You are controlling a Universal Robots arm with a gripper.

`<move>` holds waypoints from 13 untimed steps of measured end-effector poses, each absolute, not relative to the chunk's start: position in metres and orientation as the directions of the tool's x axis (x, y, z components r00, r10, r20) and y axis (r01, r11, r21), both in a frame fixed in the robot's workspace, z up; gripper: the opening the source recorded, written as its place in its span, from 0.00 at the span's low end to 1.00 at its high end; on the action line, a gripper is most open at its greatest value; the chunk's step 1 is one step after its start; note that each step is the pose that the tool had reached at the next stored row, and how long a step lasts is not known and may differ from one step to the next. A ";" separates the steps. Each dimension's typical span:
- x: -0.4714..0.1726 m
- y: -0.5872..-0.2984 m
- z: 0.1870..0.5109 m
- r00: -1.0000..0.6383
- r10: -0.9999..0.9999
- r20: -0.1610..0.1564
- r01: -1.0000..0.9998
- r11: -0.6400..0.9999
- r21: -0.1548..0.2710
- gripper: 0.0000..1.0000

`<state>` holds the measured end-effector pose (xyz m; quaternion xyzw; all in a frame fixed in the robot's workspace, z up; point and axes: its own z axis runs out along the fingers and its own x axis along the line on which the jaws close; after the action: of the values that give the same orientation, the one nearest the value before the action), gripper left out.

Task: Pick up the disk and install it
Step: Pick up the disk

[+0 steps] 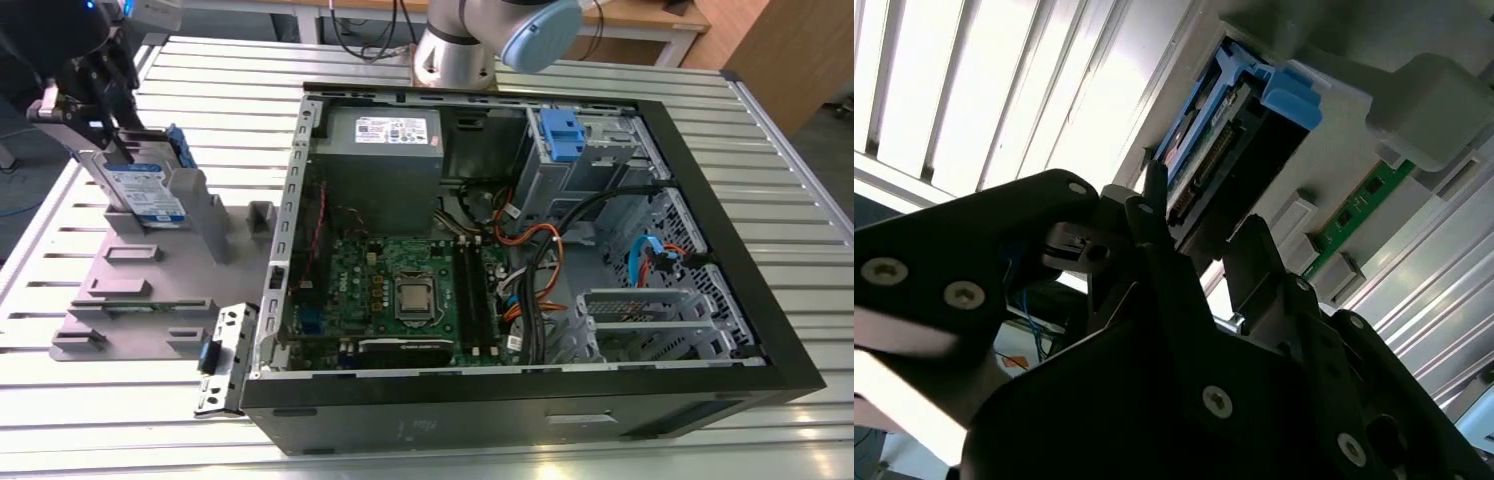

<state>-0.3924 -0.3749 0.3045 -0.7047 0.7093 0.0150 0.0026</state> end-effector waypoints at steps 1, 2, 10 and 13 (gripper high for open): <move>-0.392 -0.375 0.305 -0.007 -1.000 -0.025 -1.000 0.006 0.018 0.51; -0.392 -0.375 0.304 -0.007 -1.000 -0.025 -1.000 0.006 0.018 0.45; -0.392 -0.375 0.304 -0.007 -1.000 -0.025 -1.000 0.006 0.018 0.36; -0.392 -0.375 0.304 -0.007 -1.000 -0.025 -1.000 0.006 0.018 0.36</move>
<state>-0.3924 -0.3749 0.3041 -0.7048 0.7093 0.0150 0.0026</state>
